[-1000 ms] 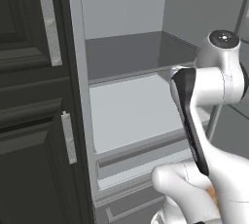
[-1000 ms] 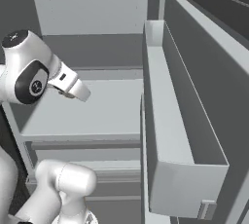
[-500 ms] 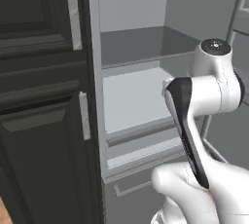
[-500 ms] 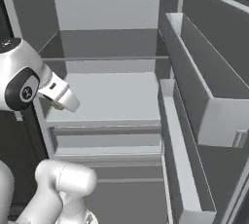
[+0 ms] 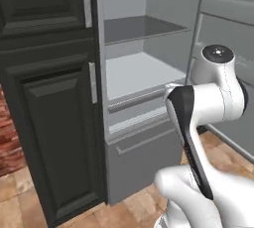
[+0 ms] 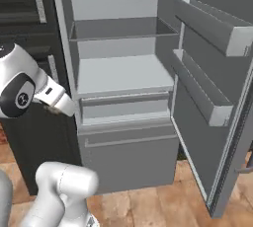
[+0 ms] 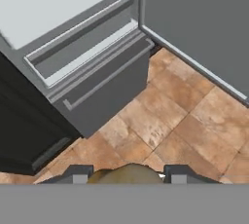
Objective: Grab the lime and garlic from the fridge, place them in the blender, close the lid, and turn on the blender to create a marinade.
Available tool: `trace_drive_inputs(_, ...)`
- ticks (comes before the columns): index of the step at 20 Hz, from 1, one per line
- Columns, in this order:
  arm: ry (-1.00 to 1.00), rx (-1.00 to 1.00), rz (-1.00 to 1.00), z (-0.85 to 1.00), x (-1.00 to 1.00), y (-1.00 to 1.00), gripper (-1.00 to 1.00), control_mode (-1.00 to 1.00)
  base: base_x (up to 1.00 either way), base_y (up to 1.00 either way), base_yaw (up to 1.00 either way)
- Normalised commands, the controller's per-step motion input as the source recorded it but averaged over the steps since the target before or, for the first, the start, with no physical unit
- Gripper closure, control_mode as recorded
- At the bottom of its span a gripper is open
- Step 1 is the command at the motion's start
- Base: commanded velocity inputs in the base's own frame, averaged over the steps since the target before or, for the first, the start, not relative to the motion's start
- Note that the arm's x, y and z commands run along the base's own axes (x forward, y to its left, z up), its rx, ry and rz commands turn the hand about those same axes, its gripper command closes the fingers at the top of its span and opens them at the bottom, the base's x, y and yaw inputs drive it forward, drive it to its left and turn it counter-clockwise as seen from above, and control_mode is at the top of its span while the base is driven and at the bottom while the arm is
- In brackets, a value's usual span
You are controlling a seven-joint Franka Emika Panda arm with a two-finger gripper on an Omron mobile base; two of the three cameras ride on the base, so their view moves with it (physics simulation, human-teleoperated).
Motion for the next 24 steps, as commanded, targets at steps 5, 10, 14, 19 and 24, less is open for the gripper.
trace_drive_inputs(5, 0.00, 0.00, 0.00, 0.00, 0.00, 0.00, 1.00, 1.00, -0.97, 0.08, -0.76)
trace_drive_inputs(10, 0.00, 0.00, 0.00, 0.00, 0.00, 0.00, 1.00, 1.00, -0.82, 0.02, -0.82)
trace_drive_inputs(14, 0.00, 0.00, 0.00, 0.00, 0.00, 0.00, 1.00, 1.00, -0.65, -0.03, -0.82)
trace_drive_inputs(19, 0.00, 0.00, 0.00, 0.00, 0.00, 0.00, 1.00, 1.00, -0.01, -0.54, -0.73)
trace_drive_inputs(24, 0.00, 0.00, 0.00, 0.00, 0.00, 0.00, 1.00, 1.00, 0.79, -0.54, -0.56)
